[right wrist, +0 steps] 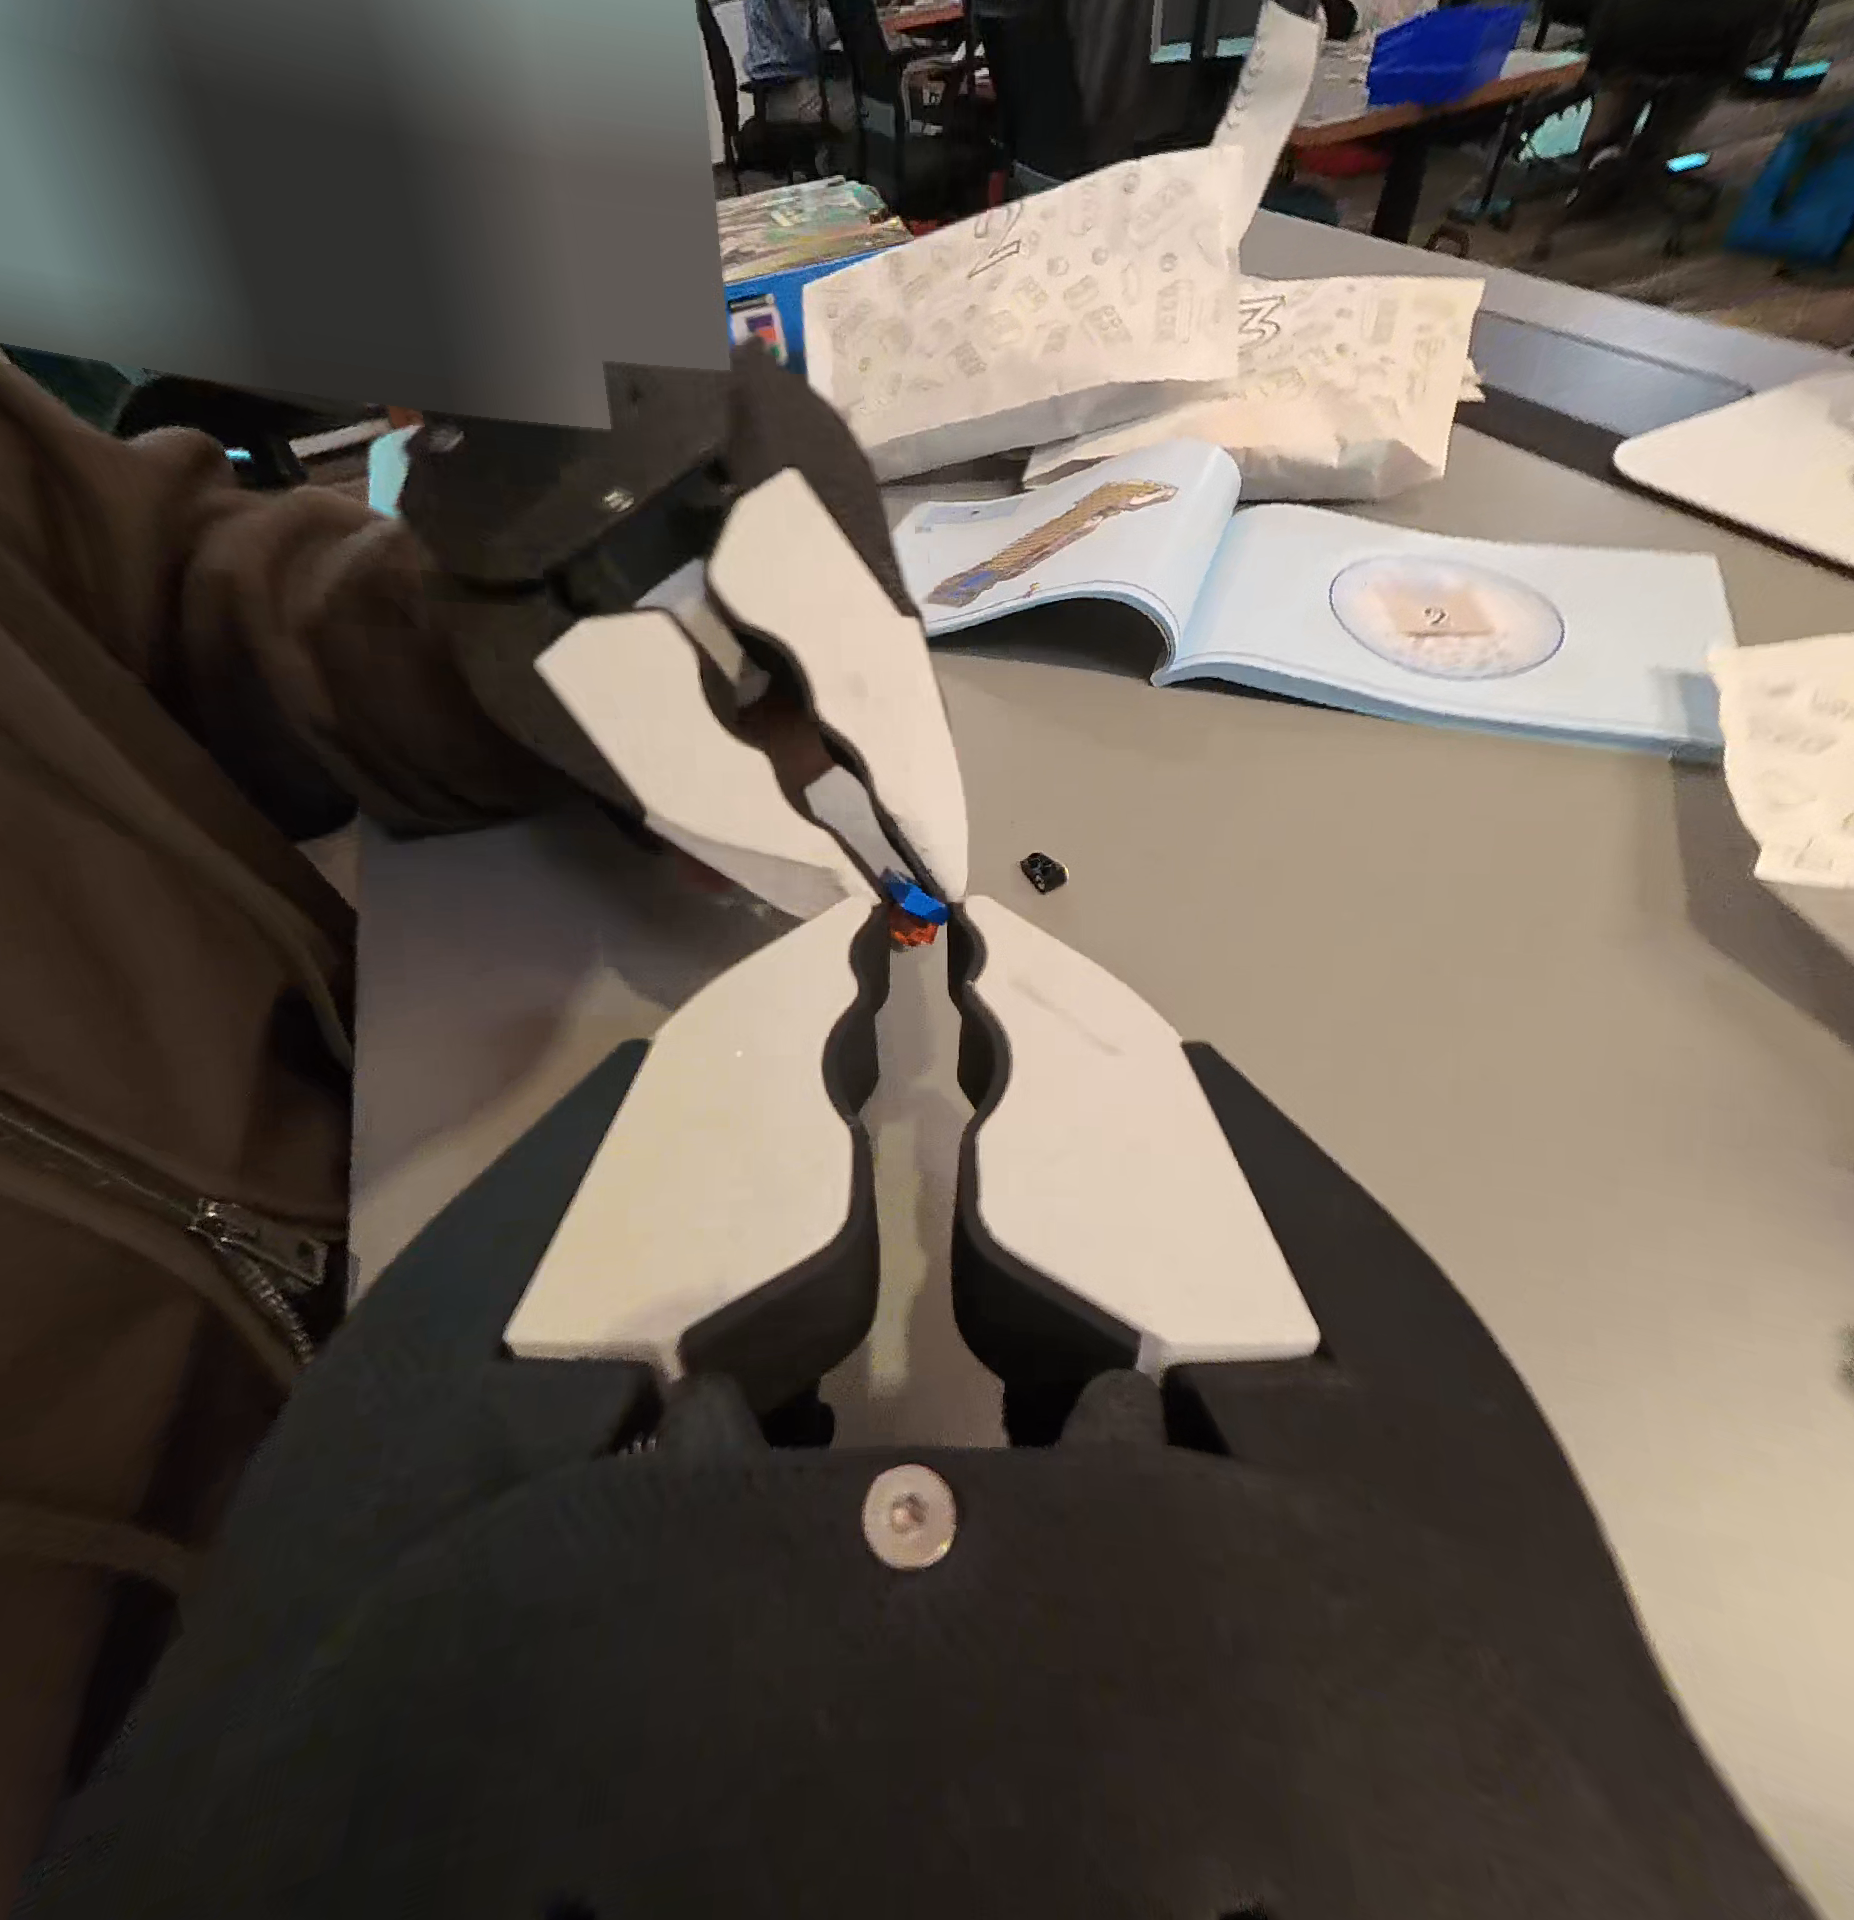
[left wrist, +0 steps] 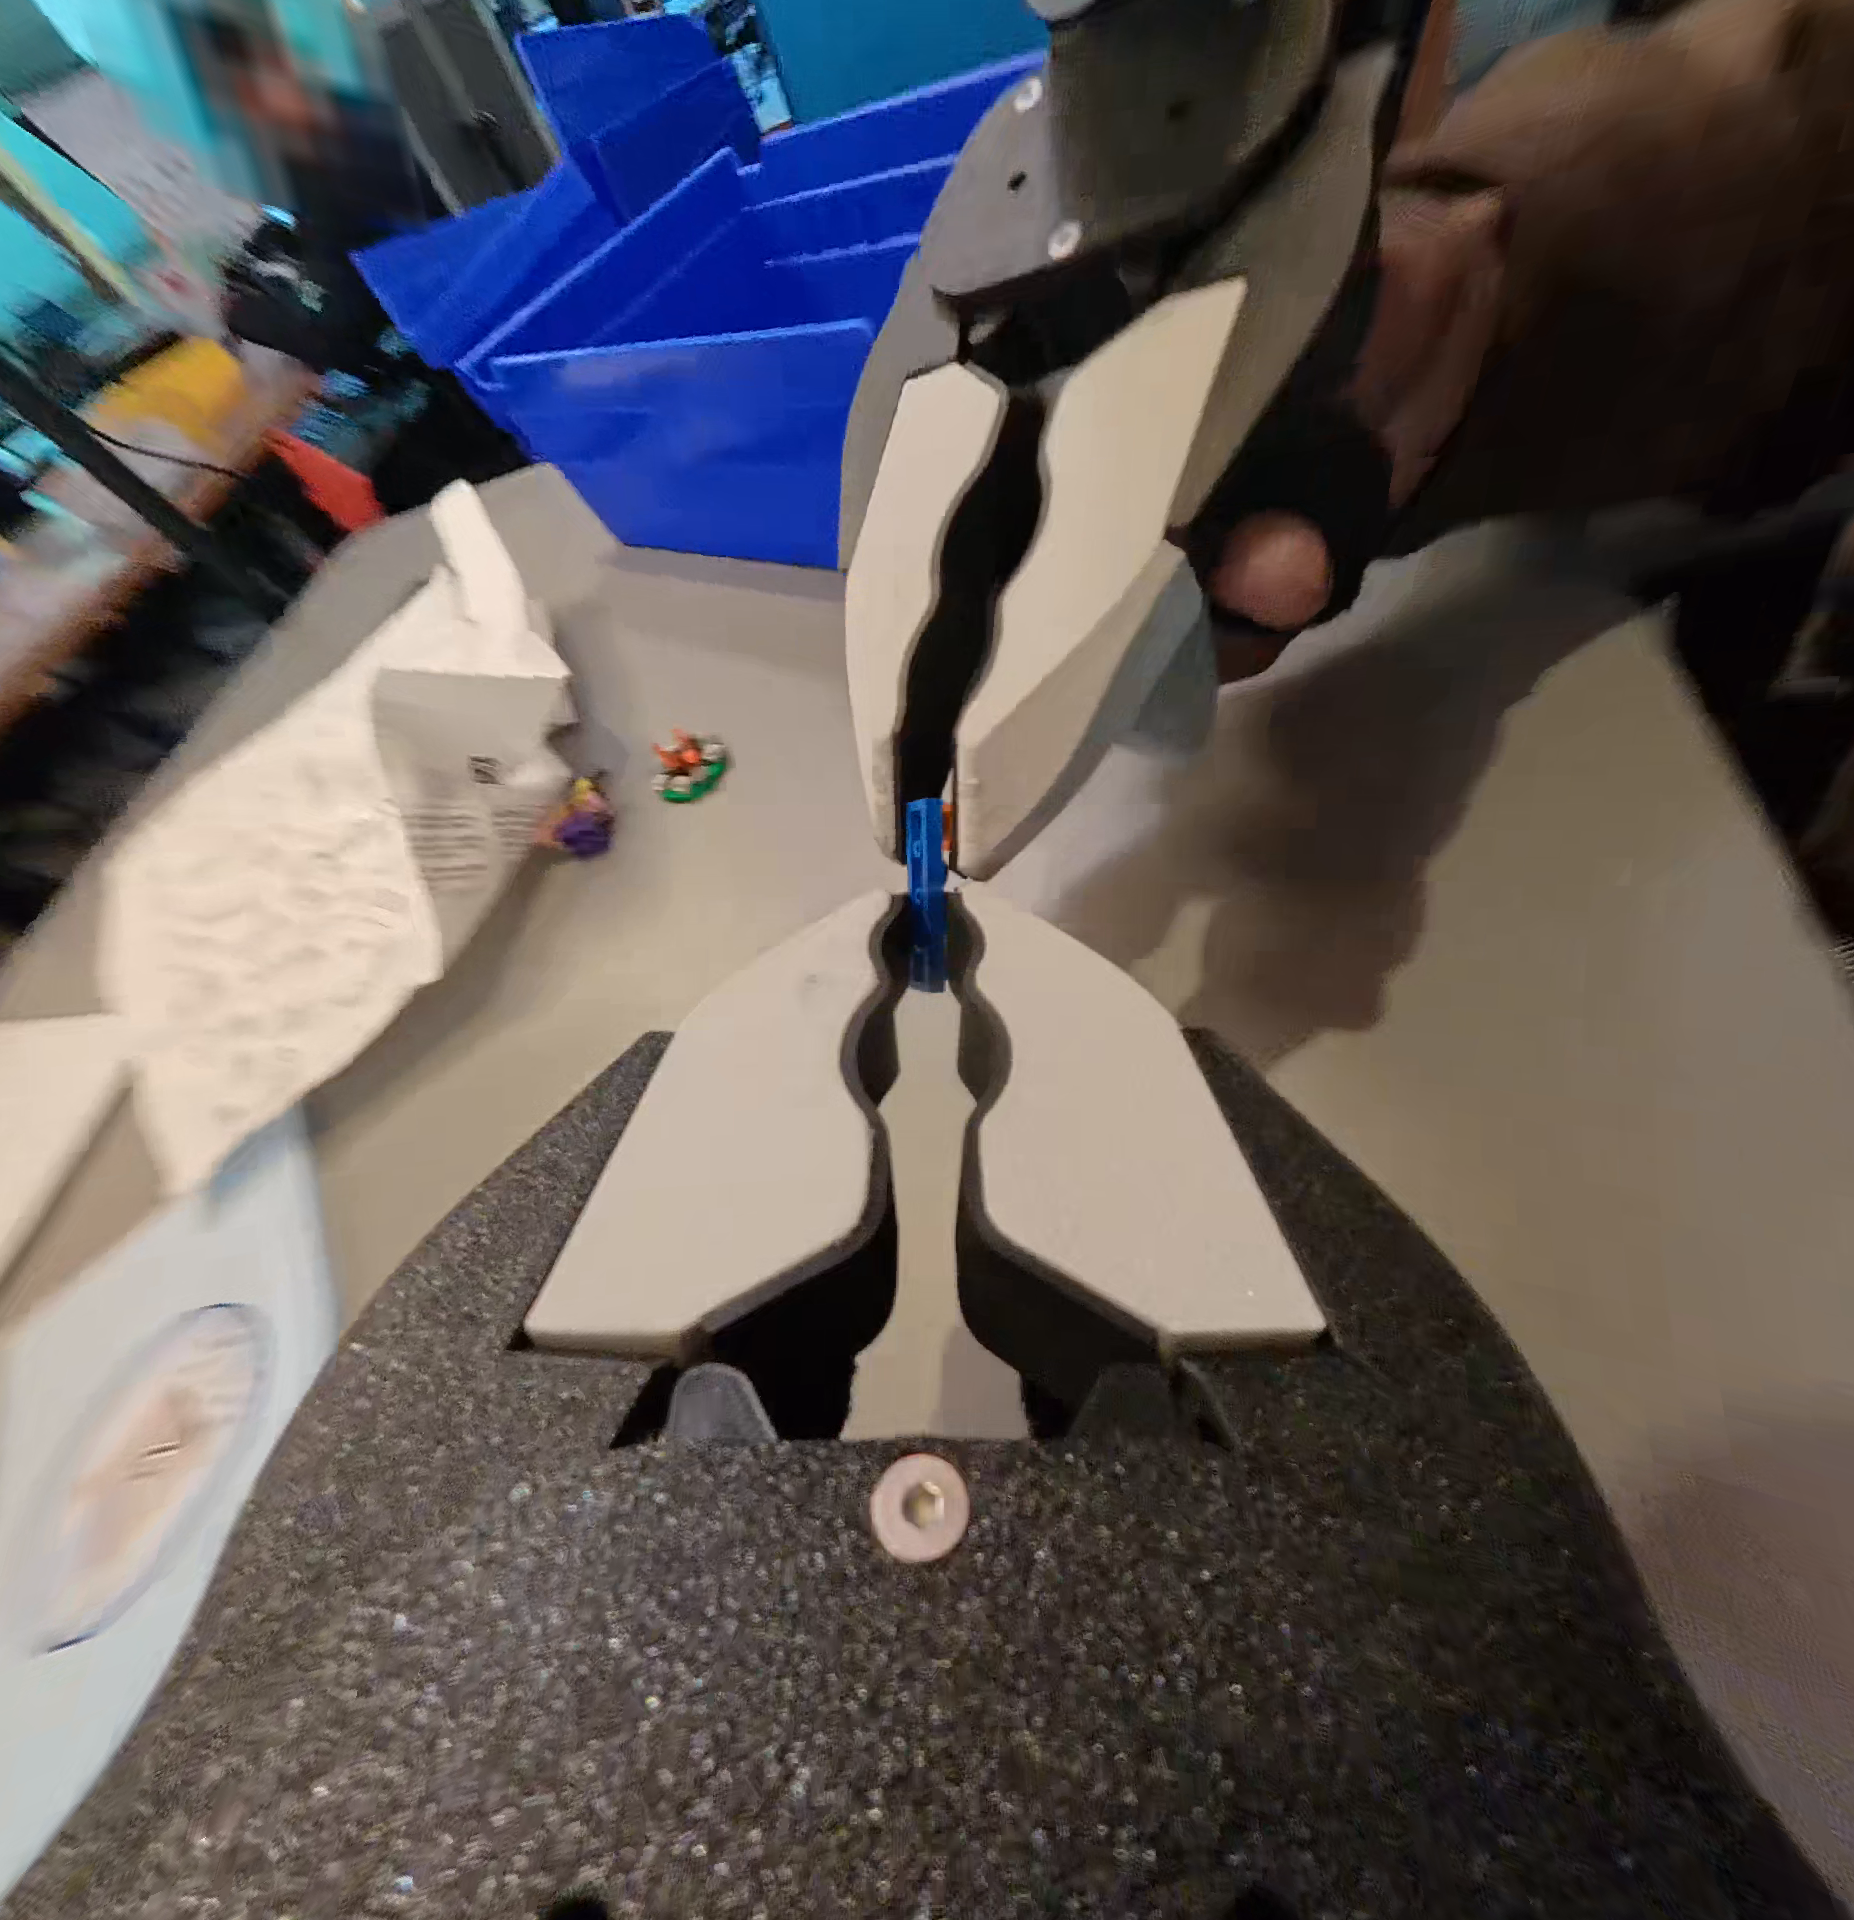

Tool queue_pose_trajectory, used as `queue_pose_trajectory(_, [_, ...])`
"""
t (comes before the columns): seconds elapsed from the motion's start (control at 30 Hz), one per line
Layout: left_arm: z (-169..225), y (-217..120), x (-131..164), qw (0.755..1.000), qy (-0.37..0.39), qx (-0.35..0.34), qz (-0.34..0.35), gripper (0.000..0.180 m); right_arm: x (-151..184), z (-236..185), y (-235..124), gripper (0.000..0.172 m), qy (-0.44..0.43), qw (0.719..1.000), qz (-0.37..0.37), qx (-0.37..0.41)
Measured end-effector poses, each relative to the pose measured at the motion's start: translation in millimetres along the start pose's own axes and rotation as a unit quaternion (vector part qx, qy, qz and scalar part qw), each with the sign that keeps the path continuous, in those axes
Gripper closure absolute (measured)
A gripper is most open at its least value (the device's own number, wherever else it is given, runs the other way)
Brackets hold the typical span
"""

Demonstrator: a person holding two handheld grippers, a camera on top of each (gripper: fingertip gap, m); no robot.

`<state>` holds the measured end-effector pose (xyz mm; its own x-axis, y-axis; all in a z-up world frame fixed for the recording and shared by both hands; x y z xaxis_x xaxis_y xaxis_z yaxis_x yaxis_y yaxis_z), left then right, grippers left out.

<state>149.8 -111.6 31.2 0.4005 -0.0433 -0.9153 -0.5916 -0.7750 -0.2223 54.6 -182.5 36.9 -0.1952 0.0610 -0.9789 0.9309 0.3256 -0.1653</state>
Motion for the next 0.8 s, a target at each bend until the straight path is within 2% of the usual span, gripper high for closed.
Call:
queue_pose_trajectory(0.1, [3, 2, 1, 0.996, 0.077, -0.034, -0.022, 0.175, 2, 2, 0, 0.162, 0.013, 1.000, -0.011, 0.007])
queue_pose_trajectory(0.2, [4, 2, 1, 0.992, 0.113, -0.049, -0.036, 0.175, 2, 3, 1, 0.163, 0.009, 1.000, -0.023, 0.011])
queue_pose_trajectory(0.23, [4, 1, 1, 0.994, 0.094, -0.041, -0.032, 0.175, 2, 3, 1, 0.163, -0.001, 1.000, -0.023, 0.009])
queue_pose_trajectory(0.33, [-5, -3, 0, 0.998, -0.060, 0.017, 0.016, 0.175, 0, 2, 0, 0.163, -0.027, 0.999, -0.016, 0.006])
queue_pose_trajectory(0.43, [-22, -13, 4, 0.971, -0.220, 0.059, 0.067, 0.176, 5, 10, -7, 0.163, -0.087, 0.995, -0.037, 0.037])
queue_pose_trajectory(0.47, [-26, -14, 7, 0.962, -0.256, 0.067, 0.071, 0.176, 6, 10, -10, 0.163, -0.083, 0.995, -0.035, 0.033])
queue_pose_trajectory(0.53, [-29, -14, 14, 0.951, -0.292, 0.071, 0.073, 0.176, 6, 12, -16, 0.164, -0.070, 0.996, -0.035, 0.044])
queue_pose_trajectory(0.63, [-29, -11, 14, 0.937, -0.327, 0.088, 0.089, 0.176, 1, 17, -34, 0.164, -0.099, 0.989, -0.051, 0.101])
queue_pose_trajectory(0.8, [-34, -3, 6, 0.931, -0.339, 0.099, 0.095, 0.175, -24, 40, -104, 0.163, -0.107, 0.965, -0.039, 0.234])
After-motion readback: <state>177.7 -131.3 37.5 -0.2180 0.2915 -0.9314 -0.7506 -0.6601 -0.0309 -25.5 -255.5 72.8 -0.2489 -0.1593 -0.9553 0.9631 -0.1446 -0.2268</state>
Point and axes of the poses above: each gripper's, where its closed fingertips meet, y out along the fingers, x out of its underside, z = x × y across the jaws, the point moved 7 cm from there along -y, back along the fingers, and after that the axes turned 10 degrees about z, right-handed, at the moved point
